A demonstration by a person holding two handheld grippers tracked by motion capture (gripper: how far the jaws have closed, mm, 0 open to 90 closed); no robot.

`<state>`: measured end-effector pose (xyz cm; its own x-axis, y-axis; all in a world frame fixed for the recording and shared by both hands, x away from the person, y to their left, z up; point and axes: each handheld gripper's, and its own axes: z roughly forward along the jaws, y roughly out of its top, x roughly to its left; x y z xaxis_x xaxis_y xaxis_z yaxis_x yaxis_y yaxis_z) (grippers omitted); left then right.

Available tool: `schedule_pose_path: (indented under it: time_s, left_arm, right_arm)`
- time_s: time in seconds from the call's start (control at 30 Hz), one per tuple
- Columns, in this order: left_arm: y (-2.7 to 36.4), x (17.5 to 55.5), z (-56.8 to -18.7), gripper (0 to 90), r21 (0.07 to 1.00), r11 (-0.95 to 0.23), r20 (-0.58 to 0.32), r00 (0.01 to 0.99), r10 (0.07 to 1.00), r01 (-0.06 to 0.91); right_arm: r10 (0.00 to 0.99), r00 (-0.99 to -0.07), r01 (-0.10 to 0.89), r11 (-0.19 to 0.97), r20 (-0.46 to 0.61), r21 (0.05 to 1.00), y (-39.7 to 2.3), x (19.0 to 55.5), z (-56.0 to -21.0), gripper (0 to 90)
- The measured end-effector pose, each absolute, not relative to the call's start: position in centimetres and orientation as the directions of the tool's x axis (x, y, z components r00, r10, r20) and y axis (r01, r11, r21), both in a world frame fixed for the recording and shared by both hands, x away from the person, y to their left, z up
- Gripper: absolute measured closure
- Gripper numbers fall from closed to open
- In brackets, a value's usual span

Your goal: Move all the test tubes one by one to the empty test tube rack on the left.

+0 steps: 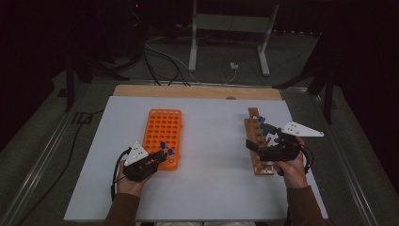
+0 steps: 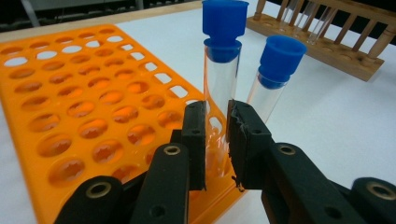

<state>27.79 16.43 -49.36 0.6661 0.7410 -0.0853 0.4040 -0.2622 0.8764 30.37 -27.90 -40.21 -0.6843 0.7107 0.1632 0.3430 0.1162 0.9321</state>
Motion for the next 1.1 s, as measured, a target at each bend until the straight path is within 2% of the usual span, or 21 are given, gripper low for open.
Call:
schedule_pose_path:
  time_s: [0.33, 0.67, 0.83, 1.1]
  left_arm:
    - [15.5, 27.6, -49.7, 78.0, 0.844, -0.347, -0.024, 0.676, 0.737, 0.409]
    - [15.7, 27.4, -49.6, 76.8, 0.843, -0.34, -0.034, 0.673, 0.738, 0.416]
    - [15.7, 27.3, -49.4, 68.3, 0.85, -0.327, -0.043, 0.674, 0.737, 0.412]
    - [17.0, 27.0, -48.4, 57.2, 0.895, -0.223, -0.108, 0.672, 0.732, 0.387]
  right_arm:
    - [0.708, -0.688, 0.344, 0.123, 0.16, 0.931, -27.8, 30.4, -40.3, 0.0]
    - [0.713, -0.682, 0.347, 0.123, 0.161, 0.93, -28.0, 30.4, -40.4, 0.0]
    - [0.717, -0.679, 0.345, 0.121, 0.159, 0.931, -28.2, 30.4, -40.4, 0.0]
    - [0.733, -0.66, 0.359, 0.115, 0.165, 0.926, -28.6, 30.7, -40.8, 0.0]
